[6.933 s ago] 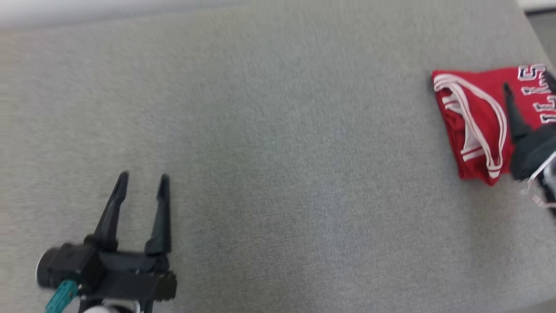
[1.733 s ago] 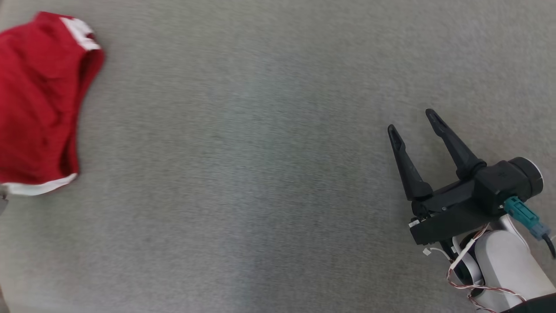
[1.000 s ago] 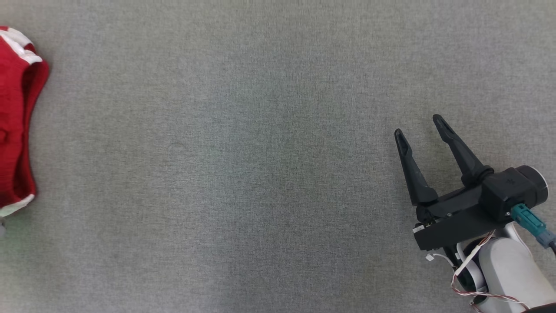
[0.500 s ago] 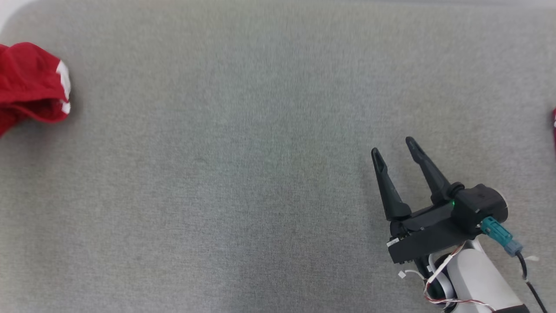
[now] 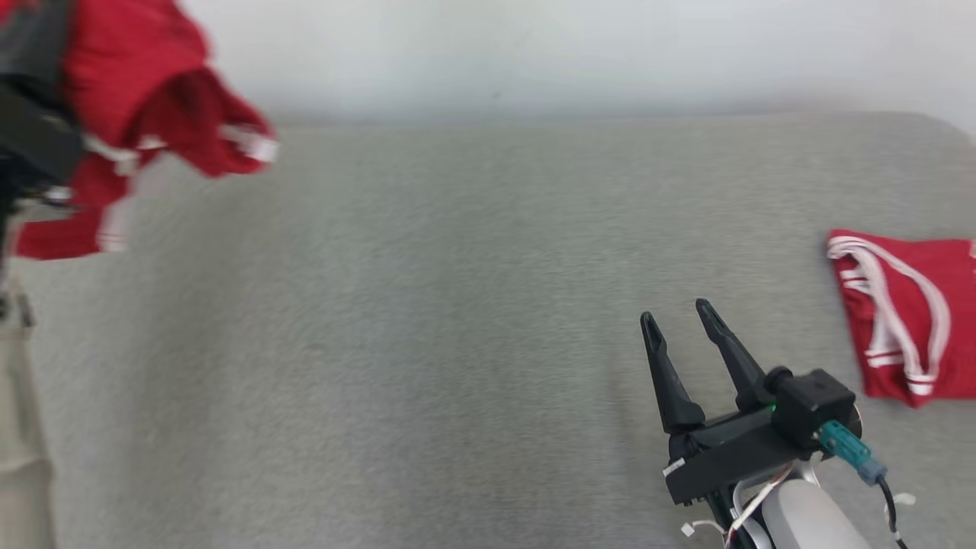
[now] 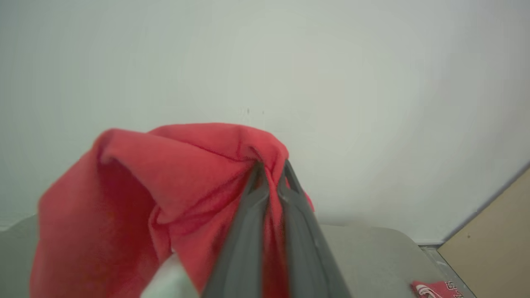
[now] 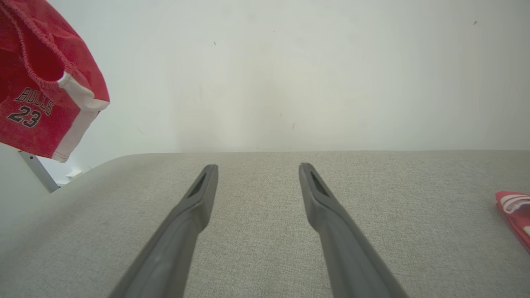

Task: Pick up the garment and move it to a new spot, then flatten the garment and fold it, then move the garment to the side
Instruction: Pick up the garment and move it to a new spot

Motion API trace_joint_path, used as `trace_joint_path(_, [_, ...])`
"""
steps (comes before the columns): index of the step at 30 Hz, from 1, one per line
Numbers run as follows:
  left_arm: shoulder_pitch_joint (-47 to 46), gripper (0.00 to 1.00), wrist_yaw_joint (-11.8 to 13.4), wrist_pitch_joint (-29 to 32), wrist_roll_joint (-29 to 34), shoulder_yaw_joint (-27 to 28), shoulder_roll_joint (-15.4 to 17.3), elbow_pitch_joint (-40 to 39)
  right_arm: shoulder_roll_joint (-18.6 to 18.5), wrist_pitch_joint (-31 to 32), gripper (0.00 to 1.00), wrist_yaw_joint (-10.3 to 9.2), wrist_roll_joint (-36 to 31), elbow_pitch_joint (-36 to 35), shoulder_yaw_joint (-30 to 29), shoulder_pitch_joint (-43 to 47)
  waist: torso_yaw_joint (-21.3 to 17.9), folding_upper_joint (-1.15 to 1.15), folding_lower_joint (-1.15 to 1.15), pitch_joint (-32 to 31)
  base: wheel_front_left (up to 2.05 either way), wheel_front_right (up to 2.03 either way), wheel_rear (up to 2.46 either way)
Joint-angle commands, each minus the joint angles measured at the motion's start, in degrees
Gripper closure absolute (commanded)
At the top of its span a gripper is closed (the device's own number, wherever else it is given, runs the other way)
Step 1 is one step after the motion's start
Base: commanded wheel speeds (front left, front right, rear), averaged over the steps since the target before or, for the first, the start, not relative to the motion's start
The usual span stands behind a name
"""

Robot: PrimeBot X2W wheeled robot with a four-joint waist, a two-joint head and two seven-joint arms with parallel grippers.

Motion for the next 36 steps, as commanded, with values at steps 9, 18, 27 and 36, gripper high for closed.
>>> trace_joint_path(9, [6.8,1.00,-0.9,1.3,-3.2,-6.4,-7.7,-5.7,0.4,-0.4,0.00,-0.13,0.2,-0.4,0.2,1.5,-13.4,0.00,0.01,-4.4,0.00,0.00,0.00])
trace_joint_path(18, [16.8,1.00,-1.4,-3.7,-2.3,-11.9,-12.2,1.7,0.2,-0.4,0.00,-0.13,0.1,-1.3,-0.5,1.5,-17.7,0.00,0.01,-1.8,0.00,0.00,0.00])
trace_joint_path(27, [19.7,1.00,-1.0,-17.4,10.7,-17.3,-10.0,19.3,0.3,-0.4,0.00,-0.13,0.5,-1.3,0.2,0.9,-19.4,0.00,0.01,-1.3,0.00,0.00,0.00])
trace_joint_path(36, [19.7,0.00,-1.1,-27.3,12.7,-18.4,-11.4,27.4,-0.1,0.0,0.00,-0.13,0.0,-1.0,-0.6,2.6,-17.9,0.00,0.01,-3.8,0.00,0.00,0.00])
